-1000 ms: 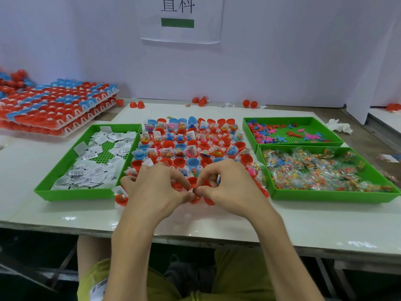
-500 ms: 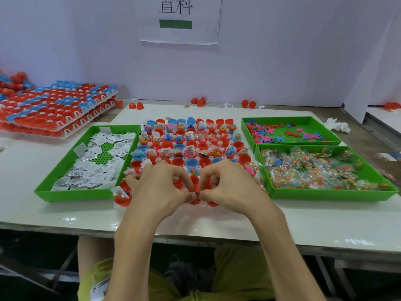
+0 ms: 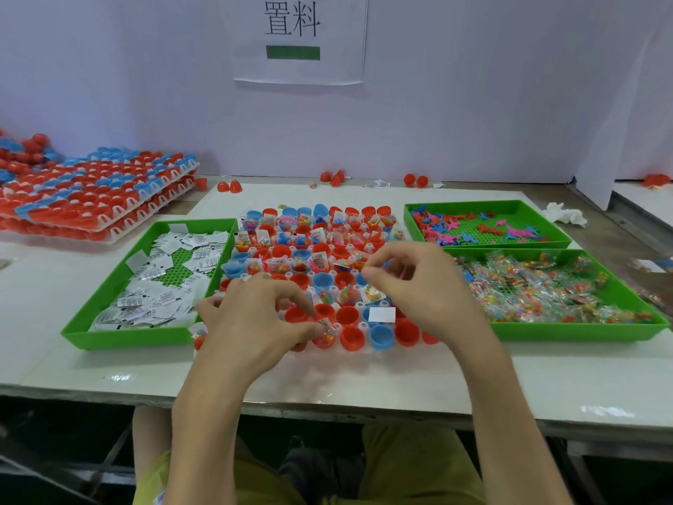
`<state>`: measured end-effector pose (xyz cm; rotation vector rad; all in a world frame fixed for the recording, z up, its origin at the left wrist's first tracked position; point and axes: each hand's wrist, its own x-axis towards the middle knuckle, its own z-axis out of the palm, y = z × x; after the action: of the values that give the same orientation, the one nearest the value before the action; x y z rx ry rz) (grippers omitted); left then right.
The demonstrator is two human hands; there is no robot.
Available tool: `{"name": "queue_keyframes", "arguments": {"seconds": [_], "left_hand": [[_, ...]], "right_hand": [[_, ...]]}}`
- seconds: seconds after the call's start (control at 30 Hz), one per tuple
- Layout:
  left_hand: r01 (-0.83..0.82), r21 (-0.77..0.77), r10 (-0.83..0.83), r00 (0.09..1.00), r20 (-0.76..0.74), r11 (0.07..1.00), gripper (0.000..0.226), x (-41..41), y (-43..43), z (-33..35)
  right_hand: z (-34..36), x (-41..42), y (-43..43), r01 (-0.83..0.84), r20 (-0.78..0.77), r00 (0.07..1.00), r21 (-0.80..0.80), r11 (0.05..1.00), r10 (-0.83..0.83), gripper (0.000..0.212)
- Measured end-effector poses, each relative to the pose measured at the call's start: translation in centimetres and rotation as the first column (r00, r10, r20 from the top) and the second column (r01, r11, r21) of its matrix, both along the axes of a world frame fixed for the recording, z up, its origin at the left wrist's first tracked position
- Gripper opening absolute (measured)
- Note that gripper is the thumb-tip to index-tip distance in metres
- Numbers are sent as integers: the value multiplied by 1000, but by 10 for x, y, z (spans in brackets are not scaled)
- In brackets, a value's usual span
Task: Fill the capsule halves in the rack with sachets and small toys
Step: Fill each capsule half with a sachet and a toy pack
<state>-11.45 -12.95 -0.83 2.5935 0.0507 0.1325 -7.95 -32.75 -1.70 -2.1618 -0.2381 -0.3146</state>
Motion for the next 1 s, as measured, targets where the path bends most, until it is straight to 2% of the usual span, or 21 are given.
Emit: {"name": "queue_keyframes", "arguments": {"seconds": [0.1,0.23,0.33,0.4,0.47,0.67,1.0], "left_hand": [[-11,-124,27,991,130,992,12,-3,9,6],[-92,-292,183,936,300,952,15,-5,27,8],[-135,-377,273,899,343,916,16,-5,41,3],[-141,-417,313,871,379,898,15,-5,47,-1],[-129,-453,335,848,411,882,15,-4,49,-5],[-109,-512,361,831,423,852,10,-2,49,-14],[-94,-543,382,810,446,834,16,-3,57,-20]], "right_hand": [[0,1,-12,90,83,992,116,989,-100,14],[-1,2,-21,154,142,974,162,975,-178,14],[-5,4,-25,163,74,984,1,987,-163,12],[-9,3,-26,116,-27,992,-165,979,-122,8],[-12,1,-25,70,-101,990,-254,965,-98,11],[-10,-2,-26,90,-135,980,-354,931,-145,25],[-12,-2,-24,61,-158,979,-365,929,-127,19]]}}
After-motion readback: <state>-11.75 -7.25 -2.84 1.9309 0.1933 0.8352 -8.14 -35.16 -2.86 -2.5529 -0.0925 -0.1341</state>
